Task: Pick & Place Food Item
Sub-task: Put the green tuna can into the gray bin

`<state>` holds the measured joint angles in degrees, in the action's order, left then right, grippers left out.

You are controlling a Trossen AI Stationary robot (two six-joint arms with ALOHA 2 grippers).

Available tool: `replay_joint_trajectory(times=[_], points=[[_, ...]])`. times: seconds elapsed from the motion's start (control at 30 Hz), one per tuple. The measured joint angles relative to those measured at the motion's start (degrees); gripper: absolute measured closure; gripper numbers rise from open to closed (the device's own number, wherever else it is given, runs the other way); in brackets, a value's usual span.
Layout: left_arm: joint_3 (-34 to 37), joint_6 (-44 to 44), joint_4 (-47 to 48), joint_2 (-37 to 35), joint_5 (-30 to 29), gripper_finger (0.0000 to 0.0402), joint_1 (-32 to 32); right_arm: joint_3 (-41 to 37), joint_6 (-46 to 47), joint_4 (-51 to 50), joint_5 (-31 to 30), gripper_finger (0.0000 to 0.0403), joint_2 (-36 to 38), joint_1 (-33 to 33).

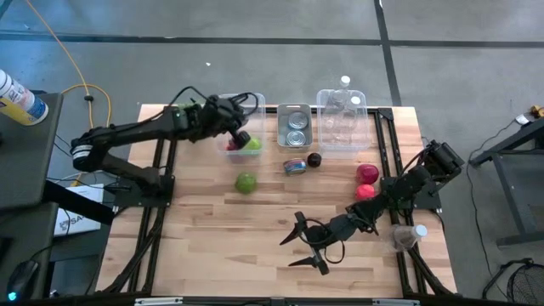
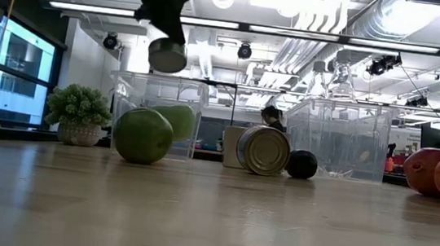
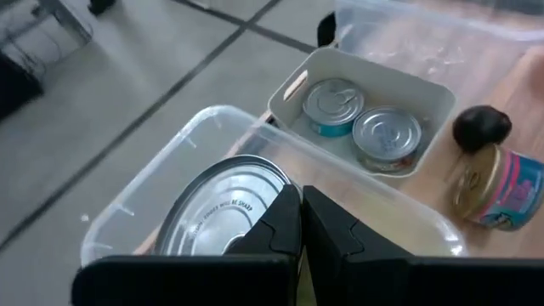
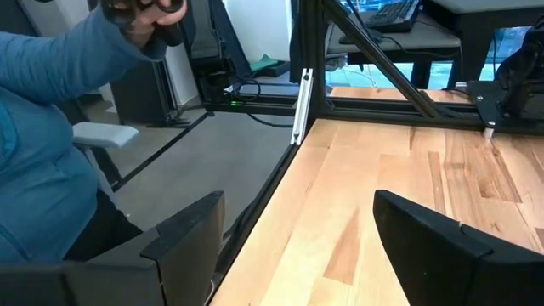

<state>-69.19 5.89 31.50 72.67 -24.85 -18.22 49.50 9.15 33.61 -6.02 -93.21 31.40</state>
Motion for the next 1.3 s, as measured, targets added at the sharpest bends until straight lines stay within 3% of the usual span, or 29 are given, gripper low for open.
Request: replay_joint_trajectory(times=[0.13,0.27,0.43,0.6,0.93,1.13,1.3], points=[[0.13,-0.06,-0.63,0.13,0.50,0.0401,-1.20,0.00,-0.07,-0.10,0.00,0.0114,0.01,0.00],[0.11,-2.09,-3.63,0.15,1.25,0.0401,2.16,0.00,-0.13,-0.28,0.00,0.0114,-0.02,0.00],[0.09,-5.82,-14.78,2.64,7.79,0.0401,6.52,0.00,-0.36,0.01,0.17,0.0114,-0.01,0.00],[0.09,-5.95,-22.84,9.17,10.13,0.0401,5.51,0.00,-0.39,1.05,0.15,0.0114,-0.02,0.49],[0.09,-5.86,-32.93,21.29,27.07,0.0401,0.29,0.00,-0.37,1.69,0.04,0.0114,-0.02,2.16],[0.09,-5.82,-38.22,25.08,27.34,0.0401,-1.31,0.00,-0.17,1.24,0.00,0.0114,-0.02,2.38],[0.09,-10.79,-38.03,26.56,27.49,0.0401,-1.26,0.00,-0.18,0.39,-0.02,0.0114,-0.02,2.36]])
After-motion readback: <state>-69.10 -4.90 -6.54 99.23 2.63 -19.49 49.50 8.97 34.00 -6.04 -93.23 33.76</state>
